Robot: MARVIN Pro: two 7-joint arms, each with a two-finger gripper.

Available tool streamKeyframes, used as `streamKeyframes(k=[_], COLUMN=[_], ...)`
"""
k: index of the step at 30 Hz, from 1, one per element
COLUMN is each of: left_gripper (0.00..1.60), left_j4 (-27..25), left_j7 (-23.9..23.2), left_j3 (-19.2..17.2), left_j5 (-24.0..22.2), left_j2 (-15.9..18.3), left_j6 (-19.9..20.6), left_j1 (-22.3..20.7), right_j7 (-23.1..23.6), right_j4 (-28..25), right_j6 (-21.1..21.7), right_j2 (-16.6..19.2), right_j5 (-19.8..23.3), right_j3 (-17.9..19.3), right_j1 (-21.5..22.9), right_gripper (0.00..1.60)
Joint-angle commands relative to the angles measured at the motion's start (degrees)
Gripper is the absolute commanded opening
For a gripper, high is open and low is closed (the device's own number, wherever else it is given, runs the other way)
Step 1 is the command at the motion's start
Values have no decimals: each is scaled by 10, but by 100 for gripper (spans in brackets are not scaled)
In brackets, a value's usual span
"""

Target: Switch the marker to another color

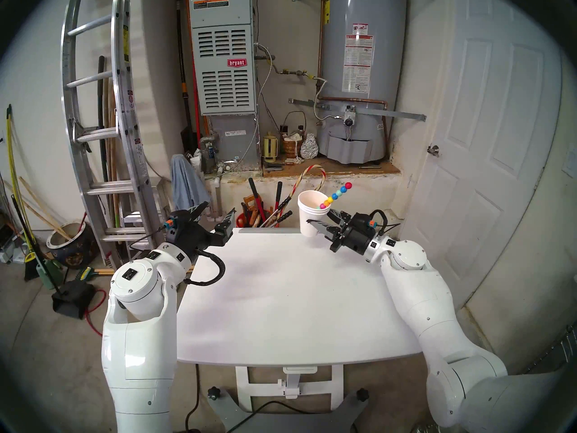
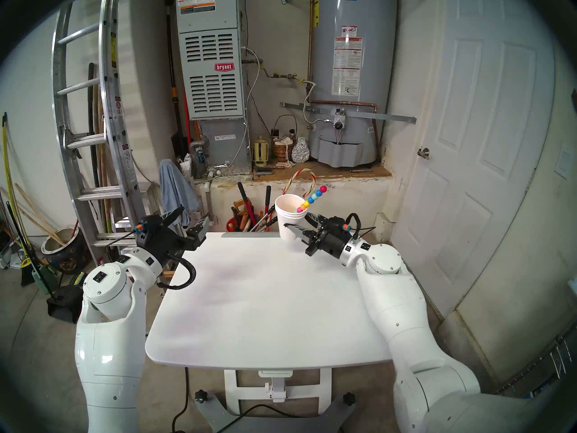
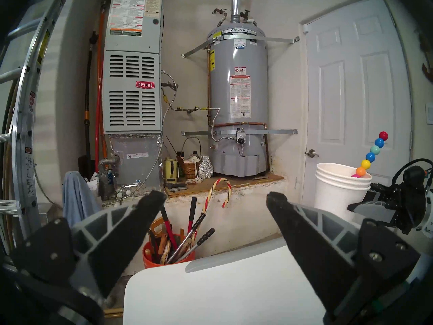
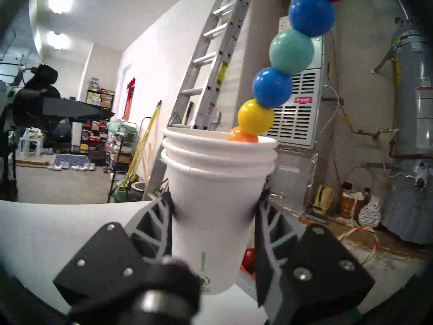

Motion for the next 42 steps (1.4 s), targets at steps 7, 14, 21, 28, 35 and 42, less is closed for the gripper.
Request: streamKeyframes(k=[7,14,21,28,35,42], left_gripper=[160,160,160,160,160,160], left_j4=[-5,1,6,8,11,9], left_j7=[-16,-20,-22,-23,-24,-25], left_j3=[-16,-21,-24,-25,-26,-29], left_j5=[-14,-14,-11,-10,-9,-10], left_j2=[5,8,10,12,13,14], left_j6=[-7,-9,-10,-10,-10,-10], left_j1=[-5,-11,-17,-21,-24,-22], right_j7=[1,1,-3,-14,-14,-20], right_j4=[-102,-136,-154,-159,-172,-162], right_j6=[110,133,114,91,80,54], right_j2=[-31,-38,-34,-39,-43,-49], right_j5=[25,28,-7,-28,-29,-31], right_j3=[-15,-20,-53,-66,-67,-71], right_j1=[-64,-94,-113,-127,-142,-154], right_gripper=[19,18,18,9,16,22])
